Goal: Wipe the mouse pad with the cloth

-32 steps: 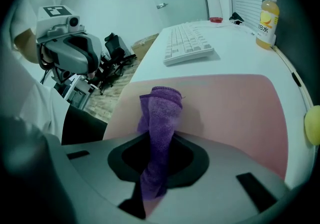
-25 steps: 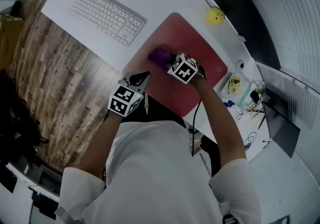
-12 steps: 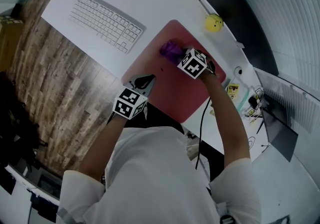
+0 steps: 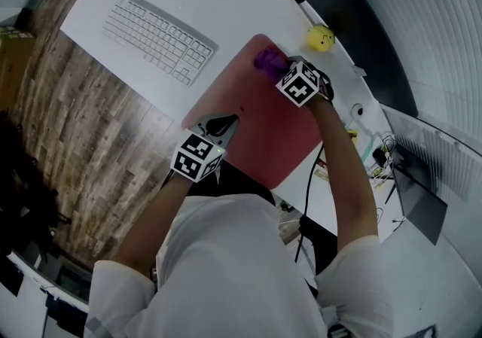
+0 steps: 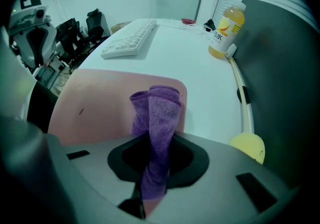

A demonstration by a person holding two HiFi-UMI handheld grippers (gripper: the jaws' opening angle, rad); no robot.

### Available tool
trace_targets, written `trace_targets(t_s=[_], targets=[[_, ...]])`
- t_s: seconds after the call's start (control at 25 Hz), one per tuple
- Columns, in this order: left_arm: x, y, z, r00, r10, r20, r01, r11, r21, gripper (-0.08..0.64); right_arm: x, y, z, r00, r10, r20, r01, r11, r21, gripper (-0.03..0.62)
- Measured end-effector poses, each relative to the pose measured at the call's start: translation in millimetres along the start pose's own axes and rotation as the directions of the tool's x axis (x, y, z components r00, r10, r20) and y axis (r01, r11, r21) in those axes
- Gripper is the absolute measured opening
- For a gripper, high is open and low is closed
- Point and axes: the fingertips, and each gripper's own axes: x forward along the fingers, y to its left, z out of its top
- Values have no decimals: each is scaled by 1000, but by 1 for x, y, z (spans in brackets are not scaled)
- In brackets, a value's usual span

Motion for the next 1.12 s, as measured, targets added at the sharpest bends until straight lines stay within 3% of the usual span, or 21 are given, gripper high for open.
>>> trace_targets(t_s=[0.2, 0.4, 0.56, 1.12], targets=[[2, 0, 8, 1000, -7, 14, 7, 1000, 0, 20, -3, -30, -1, 996, -84, -18, 85, 995, 47, 75], [-3, 9, 6, 1000, 2, 18, -2, 1000, -16, 20, -18, -55, 16, 978, -208, 6, 207, 976, 64, 75], [-12, 17, 0, 1000, 18, 20, -17, 999, -36, 20, -17, -63, 27, 965, -261, -4, 260, 962, 78, 75], [-48, 40, -33, 997, 71, 23, -68, 993, -92, 20, 16, 2, 63, 980, -197, -5, 197, 980, -2, 75]])
